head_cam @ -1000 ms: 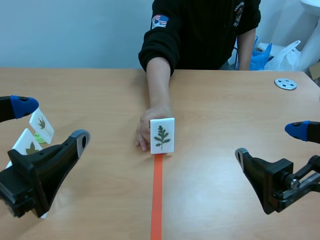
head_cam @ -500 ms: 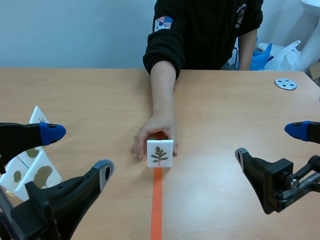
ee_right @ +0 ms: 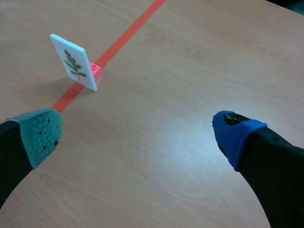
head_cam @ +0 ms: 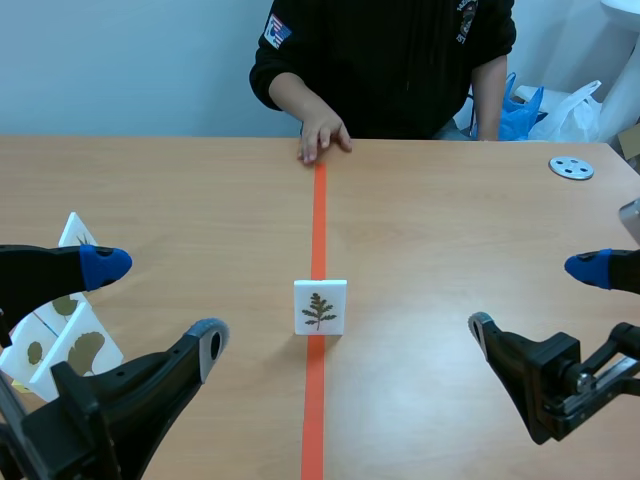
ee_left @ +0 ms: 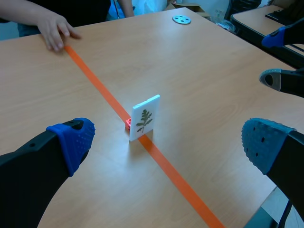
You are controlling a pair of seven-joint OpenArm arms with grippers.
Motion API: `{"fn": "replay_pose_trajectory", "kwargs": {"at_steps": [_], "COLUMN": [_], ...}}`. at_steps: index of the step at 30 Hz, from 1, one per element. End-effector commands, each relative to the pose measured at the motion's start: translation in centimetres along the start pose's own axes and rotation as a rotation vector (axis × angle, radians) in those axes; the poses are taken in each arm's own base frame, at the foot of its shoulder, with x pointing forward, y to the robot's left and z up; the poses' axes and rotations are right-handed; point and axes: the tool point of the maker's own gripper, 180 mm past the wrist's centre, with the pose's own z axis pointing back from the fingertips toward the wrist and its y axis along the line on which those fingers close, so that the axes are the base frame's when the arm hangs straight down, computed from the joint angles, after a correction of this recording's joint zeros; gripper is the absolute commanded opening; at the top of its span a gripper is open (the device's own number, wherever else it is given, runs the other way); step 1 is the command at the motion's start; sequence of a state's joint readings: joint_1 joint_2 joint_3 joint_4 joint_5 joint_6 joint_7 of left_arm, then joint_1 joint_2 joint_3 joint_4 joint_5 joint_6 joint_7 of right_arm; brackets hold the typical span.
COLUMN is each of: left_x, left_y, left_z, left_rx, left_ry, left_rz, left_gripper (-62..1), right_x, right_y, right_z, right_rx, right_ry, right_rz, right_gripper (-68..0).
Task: Sort the leaf by its shape. The table is split by an orange tape line. A compound leaf with several leaflets goes to the left side, a simple leaf with one blade goes to the right side. Return to the home posture when a red brick is placed on the table.
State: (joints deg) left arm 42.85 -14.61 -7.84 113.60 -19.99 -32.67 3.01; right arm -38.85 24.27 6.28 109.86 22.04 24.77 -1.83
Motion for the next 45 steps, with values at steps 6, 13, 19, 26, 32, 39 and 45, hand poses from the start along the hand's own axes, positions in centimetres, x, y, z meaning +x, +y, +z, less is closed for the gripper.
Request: {"fn": "replay_pose_trajectory", "kwargs": {"at_steps": [6,13,19,26,32,39,45], "left_x": [0.7,0.8,0.8,0.8,0.8,0.8,0.8], "left_y": [0.1,0.1,0.1,0.2,0.6,0.7,0.7], "left_z": [0.0,0.0,0.0,0.0,0.0,0.0,0.0], "left_rx": [0.006,0.007,0.007,0.012,0.035,0.039,0.039], "left_ry": [-0.031,-0.032,-0.033,-0.033,-0.034,-0.033,-0.033], "left_rz": [0.003,0.003,0.003,0.003,0.005,0.005,0.005], "left_gripper": [1.4,1.4,1.4,1.4,1.4,1.4,1.4], "right_x": [1.2,0.1,-0.9,-1.8,-2.0,-2.7,-3.3], "right_y": [0.0,0.8,2.3,4.4,6.2,8.5,10.2], "right_z": [-1.6,-4.7,-7.6,-10.9,-13.6,-16.3,-17.3], "right_rx": [0.042,0.114,0.191,0.267,0.313,0.353,0.379], "right_ry": [-0.043,-0.041,-0.033,-0.030,-0.044,-0.028,-0.018], "right_rz": [0.032,0.005,0.025,0.075,0.086,0.092,0.124], "right_gripper": [0.4,0.4,0.4,0.4,0.4,0.4,0.1]}}
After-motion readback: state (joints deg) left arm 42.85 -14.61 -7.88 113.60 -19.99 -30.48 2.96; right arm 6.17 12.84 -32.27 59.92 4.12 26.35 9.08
